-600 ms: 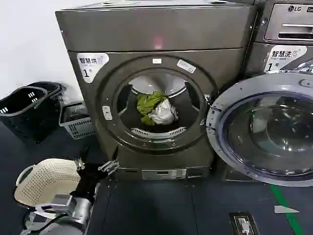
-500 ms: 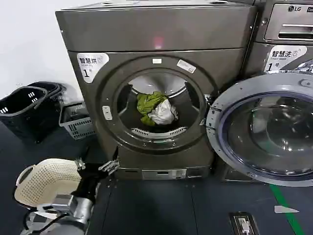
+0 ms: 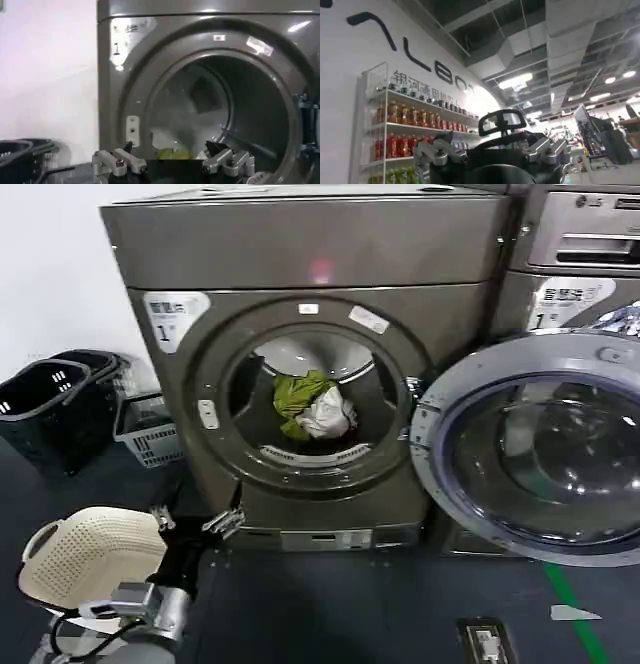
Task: Grasp the clothes from the dryer.
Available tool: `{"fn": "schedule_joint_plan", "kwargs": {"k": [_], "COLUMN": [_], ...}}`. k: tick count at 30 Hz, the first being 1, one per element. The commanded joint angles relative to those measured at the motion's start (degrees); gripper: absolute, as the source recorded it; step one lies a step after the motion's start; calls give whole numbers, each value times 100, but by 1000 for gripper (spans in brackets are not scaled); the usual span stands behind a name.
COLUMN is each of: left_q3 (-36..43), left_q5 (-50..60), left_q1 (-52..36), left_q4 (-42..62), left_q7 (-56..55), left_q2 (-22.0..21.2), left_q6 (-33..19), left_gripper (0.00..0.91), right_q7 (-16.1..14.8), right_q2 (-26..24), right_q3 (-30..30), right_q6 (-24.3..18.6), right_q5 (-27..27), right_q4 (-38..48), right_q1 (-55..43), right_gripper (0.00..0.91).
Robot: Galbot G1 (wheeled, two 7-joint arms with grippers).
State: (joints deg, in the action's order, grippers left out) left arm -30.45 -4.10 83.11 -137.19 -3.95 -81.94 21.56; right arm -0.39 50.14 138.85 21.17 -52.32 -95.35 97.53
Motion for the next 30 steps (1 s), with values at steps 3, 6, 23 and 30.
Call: {"fn": "schedule_joint_plan", "kwargs": {"k": [3, 6, 23, 30], "left_q3": [29, 48, 70, 130], "left_q5": [38, 51, 76, 134], "left_q1": [10, 20, 90, 64], "left_q4": [19, 3, -93, -22], "left_q7": [28, 85, 180, 242], "left_q2": [-15, -18, 69, 35], "left_q6": [-30, -52, -172, -293], "left_gripper": [907, 907, 907, 907], "right_q7": [-4, -12, -160, -307], "right_q2": [8, 15, 104, 138], "right_q3": [-32, -60, -163, -169], "right_q6": [-36, -37, -304, -363], "right_q5": [-15, -17, -187, -242], "right_q4": [-14, -20, -148, -206], "right_q1": [-13, -23, -30, -46], "right_gripper": [907, 907, 907, 907]}}
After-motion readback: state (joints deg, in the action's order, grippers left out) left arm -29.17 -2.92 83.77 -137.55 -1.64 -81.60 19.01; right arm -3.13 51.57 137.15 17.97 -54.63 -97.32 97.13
